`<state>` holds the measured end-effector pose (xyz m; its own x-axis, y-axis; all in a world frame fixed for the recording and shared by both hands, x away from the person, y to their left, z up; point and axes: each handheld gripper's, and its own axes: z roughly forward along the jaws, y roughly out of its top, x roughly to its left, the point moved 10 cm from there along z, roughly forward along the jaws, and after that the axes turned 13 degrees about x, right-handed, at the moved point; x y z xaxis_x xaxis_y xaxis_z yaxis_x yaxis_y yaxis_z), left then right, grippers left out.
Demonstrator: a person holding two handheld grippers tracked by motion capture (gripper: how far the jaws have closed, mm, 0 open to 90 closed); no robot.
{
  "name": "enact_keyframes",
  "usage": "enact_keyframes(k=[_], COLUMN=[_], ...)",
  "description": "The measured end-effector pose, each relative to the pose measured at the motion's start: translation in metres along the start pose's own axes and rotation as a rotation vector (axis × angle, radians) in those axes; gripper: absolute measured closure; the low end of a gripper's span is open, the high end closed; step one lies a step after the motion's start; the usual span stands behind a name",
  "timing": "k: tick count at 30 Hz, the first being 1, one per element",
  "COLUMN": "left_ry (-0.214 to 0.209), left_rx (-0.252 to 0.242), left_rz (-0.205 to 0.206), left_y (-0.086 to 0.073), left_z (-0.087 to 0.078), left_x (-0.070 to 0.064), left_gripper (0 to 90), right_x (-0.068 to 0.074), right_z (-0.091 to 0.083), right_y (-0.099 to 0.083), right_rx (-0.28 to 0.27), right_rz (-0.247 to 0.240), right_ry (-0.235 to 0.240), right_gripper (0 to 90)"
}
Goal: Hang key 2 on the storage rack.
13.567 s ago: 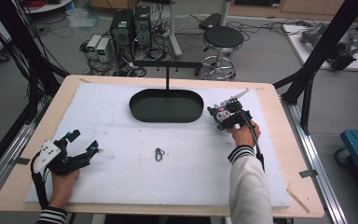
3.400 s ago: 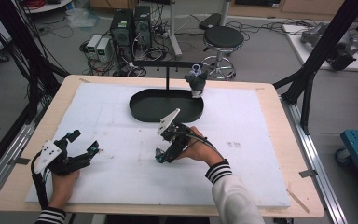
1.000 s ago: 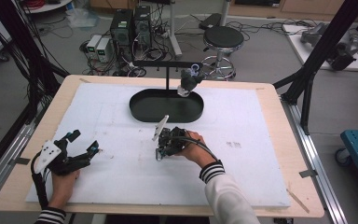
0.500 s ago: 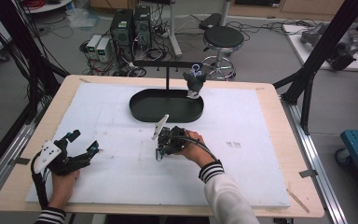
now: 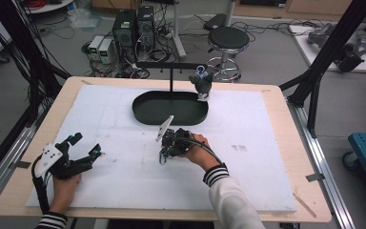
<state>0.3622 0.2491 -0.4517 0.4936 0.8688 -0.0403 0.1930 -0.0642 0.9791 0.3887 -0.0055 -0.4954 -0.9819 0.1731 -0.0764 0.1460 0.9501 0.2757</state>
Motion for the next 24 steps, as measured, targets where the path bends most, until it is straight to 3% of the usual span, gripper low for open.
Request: enact_keyframes(k=[11, 24], left_ry=[0.000, -0.002], left_rx=[0.000, 0.001], left_rz=[0.000, 0.000], left_y=[0.000, 0.000], left_z=[0.000, 0.000], left_x=[0.000, 0.000], left_gripper=[15.2, 15.2], right_x=[0.001, -0.009], right_z=[-0.004, -0.034], right_y=[0.003, 0.009], right_rx=[-0.025, -0.151], right_rz=[-0.002, 0.050], right_ry=[0.015, 0.016], right_gripper=[87.8, 87.8])
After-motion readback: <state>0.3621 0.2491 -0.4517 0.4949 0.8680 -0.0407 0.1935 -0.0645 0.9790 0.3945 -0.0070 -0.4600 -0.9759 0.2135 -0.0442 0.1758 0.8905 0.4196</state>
